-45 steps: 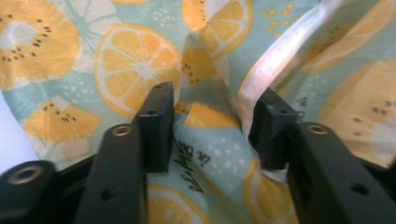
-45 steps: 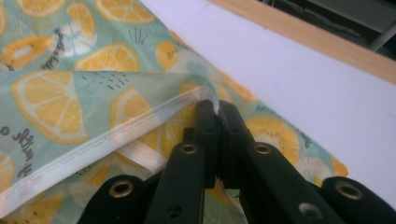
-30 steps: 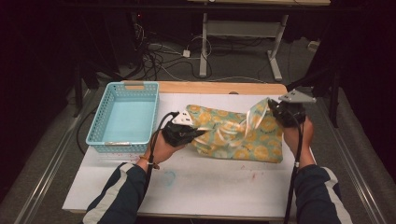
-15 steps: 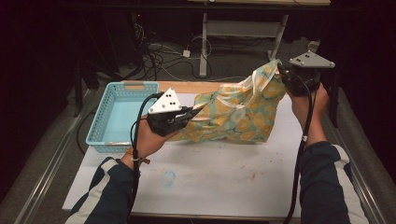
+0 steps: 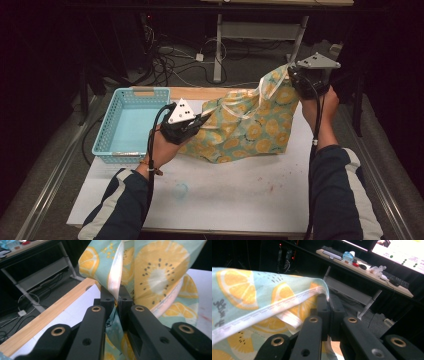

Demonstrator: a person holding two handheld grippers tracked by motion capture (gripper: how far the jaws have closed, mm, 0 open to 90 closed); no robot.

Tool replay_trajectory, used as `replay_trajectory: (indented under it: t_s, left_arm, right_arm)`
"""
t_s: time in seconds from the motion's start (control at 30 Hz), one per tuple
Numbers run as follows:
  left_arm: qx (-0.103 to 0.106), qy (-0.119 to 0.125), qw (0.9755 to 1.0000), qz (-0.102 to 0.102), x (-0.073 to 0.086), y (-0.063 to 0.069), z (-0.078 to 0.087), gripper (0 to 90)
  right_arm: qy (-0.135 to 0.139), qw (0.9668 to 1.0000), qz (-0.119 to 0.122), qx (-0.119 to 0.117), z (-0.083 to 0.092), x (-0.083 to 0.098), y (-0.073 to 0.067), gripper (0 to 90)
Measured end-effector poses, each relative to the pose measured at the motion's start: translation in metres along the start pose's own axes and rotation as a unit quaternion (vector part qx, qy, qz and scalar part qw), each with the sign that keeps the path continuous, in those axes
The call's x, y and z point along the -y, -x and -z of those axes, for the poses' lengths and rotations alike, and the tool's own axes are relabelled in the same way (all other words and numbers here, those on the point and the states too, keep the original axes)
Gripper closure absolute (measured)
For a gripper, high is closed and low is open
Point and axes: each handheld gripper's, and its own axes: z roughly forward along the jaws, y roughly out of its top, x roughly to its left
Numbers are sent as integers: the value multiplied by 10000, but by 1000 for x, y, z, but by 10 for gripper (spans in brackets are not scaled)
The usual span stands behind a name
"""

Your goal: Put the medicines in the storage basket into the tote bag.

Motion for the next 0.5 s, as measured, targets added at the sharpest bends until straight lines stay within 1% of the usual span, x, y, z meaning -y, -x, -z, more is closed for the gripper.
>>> replay_trajectory:
  t_s: [0.07, 0.1, 0.17, 0.23, 0.27, 0.3, 0.33, 0.37, 0.43, 0.47, 0.5]
  left_arm:
    - [-65, -24, 10000, 52, 2, -3, -3, 845]
    - [-122, -70, 9999, 29, 2, -4, -6, 844]
    - [-206, -124, 9997, 39, 3, -6, -10, 846]
    - [-287, -208, 9994, -8, 4, -9, -14, 847]
    - [-375, -220, 9991, -29, 4, -10, -15, 846]
    - [-432, -234, 9988, -11, 5, -12, -17, 847]
    - [-509, -267, 9983, -12, 5, -14, -18, 847]
    - [-556, -308, 9980, 42, 6, -16, -19, 847]
    - [-734, -404, 9964, 91, 6, -22, -21, 847]
    - [-817, -444, 9956, 125, 5, -25, -23, 847]
    - [-938, -463, 9943, 208, 6, -30, -24, 846]
  right_arm:
    - [-25, 10000, -7, -13, -2, 1, -2, 894]
    - [-15, 10000, 30, -9, -3, 1, -2, 894]
    - [-32, 10000, 15, -25, -4, 1, -4, 889]
    - [-60, 10000, 46, 5, -6, 1, -5, 887]
    - [-51, 10000, 66, 5, -7, 1, -5, 883]
    - [-73, 10000, 41, 22, -7, 1, -6, 868]
    - [-77, 9999, 98, 66, -8, 1, -6, 836]
    - [-92, 9999, 78, 124, -9, 1, -6, 812]
    - [-119, 9997, 71, 187, -10, 2, -4, 773]
    - [-150, 9997, 59, 173, -11, 3, -3, 724]
    - [-184, 9997, 54, 134, -12, 4, -2, 674]
